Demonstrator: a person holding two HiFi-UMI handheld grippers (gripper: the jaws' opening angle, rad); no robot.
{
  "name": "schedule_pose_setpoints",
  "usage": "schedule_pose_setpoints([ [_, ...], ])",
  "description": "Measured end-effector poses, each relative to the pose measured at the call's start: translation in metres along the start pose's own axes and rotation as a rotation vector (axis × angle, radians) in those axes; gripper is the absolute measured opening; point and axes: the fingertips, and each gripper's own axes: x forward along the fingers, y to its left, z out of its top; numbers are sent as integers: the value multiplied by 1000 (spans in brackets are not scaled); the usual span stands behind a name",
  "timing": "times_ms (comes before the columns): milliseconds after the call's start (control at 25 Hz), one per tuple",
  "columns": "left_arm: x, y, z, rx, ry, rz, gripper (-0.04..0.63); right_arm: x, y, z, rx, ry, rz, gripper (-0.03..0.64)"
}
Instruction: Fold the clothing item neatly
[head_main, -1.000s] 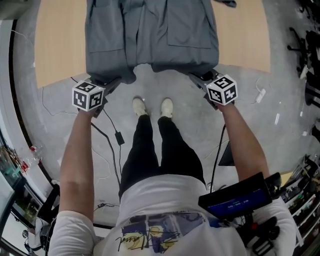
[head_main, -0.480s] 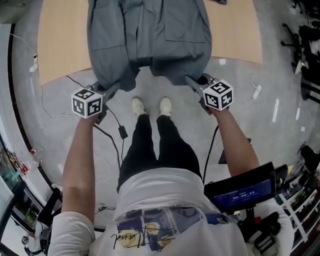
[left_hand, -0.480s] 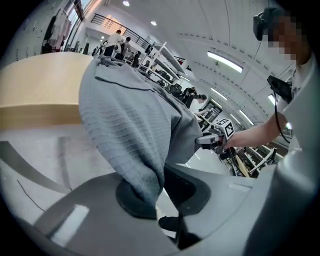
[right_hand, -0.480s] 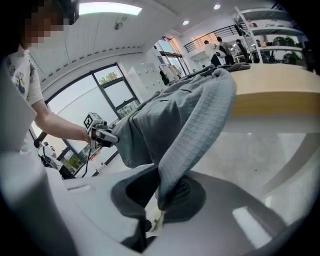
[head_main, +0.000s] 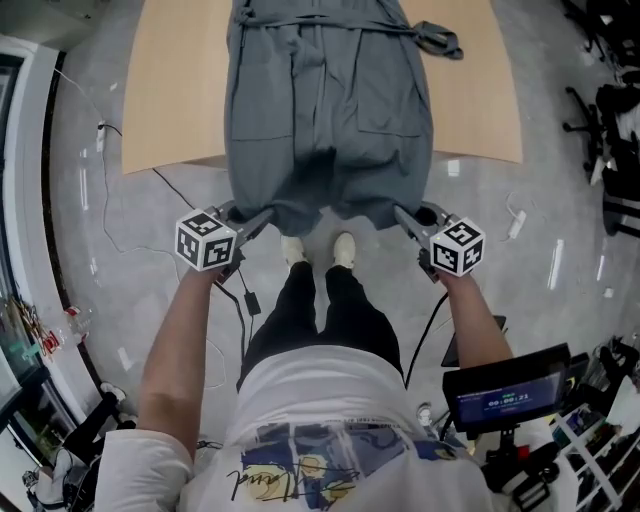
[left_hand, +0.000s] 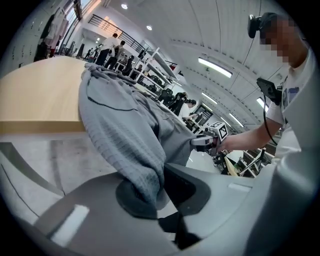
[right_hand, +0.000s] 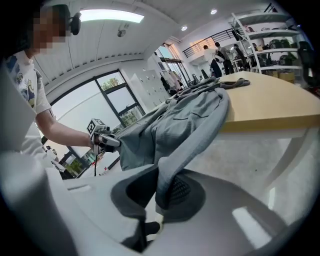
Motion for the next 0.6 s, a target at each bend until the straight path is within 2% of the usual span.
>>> schedule_pose_setpoints([
  [280,-29,-31,27,58,-73,-62,23,-31,28,27,-26,-55,40,20],
  [600,-70,-65,85,127,-181,-162,23,-62,62,85,-77,-129,119,20],
])
